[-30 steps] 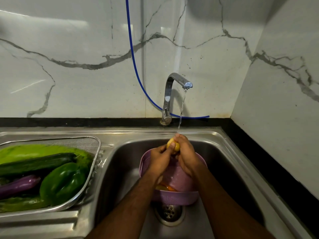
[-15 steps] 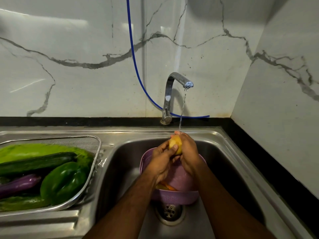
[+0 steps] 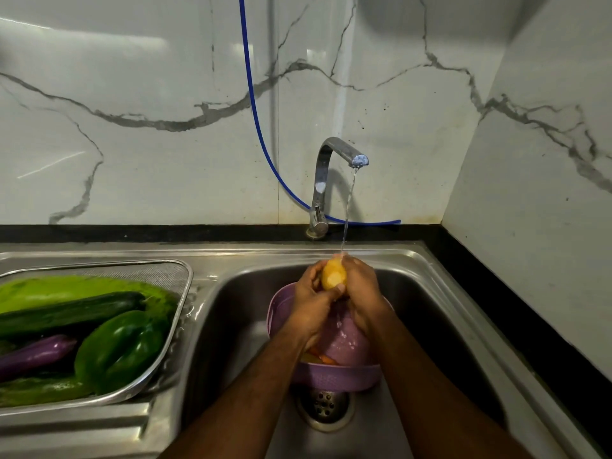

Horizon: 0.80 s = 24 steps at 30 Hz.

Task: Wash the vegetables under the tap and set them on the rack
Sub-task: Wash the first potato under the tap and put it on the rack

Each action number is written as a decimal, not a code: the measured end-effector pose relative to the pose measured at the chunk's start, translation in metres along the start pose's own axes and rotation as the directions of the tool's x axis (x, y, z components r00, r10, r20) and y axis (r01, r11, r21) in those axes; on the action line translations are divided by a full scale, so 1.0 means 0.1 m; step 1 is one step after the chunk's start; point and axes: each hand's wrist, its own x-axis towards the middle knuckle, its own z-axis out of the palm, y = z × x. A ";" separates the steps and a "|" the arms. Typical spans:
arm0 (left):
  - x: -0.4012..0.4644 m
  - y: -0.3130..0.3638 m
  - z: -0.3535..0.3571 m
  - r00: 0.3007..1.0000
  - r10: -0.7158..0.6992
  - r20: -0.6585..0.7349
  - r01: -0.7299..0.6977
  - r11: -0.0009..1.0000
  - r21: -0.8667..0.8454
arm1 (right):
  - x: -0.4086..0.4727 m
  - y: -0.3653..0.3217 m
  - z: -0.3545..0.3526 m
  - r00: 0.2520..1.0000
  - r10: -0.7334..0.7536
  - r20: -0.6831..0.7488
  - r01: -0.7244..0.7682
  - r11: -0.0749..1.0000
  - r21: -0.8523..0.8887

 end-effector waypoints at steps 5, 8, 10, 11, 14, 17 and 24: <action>0.01 -0.01 -0.03 0.985 0.146 -0.091 -0.109 0.938 0.330 | -0.04 0.04 -0.01 0.995 0.090 0.030 -0.086 0.990 -0.108; 0.01 0.00 0.00 0.978 0.128 -0.166 -0.074 0.952 0.296 | -0.03 0.02 -0.03 0.989 0.141 0.052 -0.148 0.969 0.198; 0.02 -0.02 0.00 0.985 0.050 -0.168 -0.005 0.967 0.254 | 0.00 0.04 -0.05 0.988 0.153 0.023 -0.153 0.956 0.250; 0.01 -0.02 0.00 0.989 0.021 -0.149 0.020 0.963 0.268 | 0.02 0.06 -0.05 0.989 0.147 0.005 -0.144 0.962 0.233; -0.02 -0.03 -0.02 0.991 0.034 -0.130 0.012 0.942 0.336 | 0.02 0.07 -0.03 0.987 0.153 -0.039 -0.149 0.983 0.105; 0.00 -0.02 -0.02 0.988 0.069 -0.136 -0.018 0.939 0.343 | 0.05 0.09 -0.04 0.992 0.124 -0.037 -0.126 0.991 -0.041; 0.04 -0.04 -0.03 0.982 0.177 -0.073 -0.118 0.862 0.493 | 0.03 0.09 -0.03 0.996 0.086 -0.006 -0.086 0.996 -0.014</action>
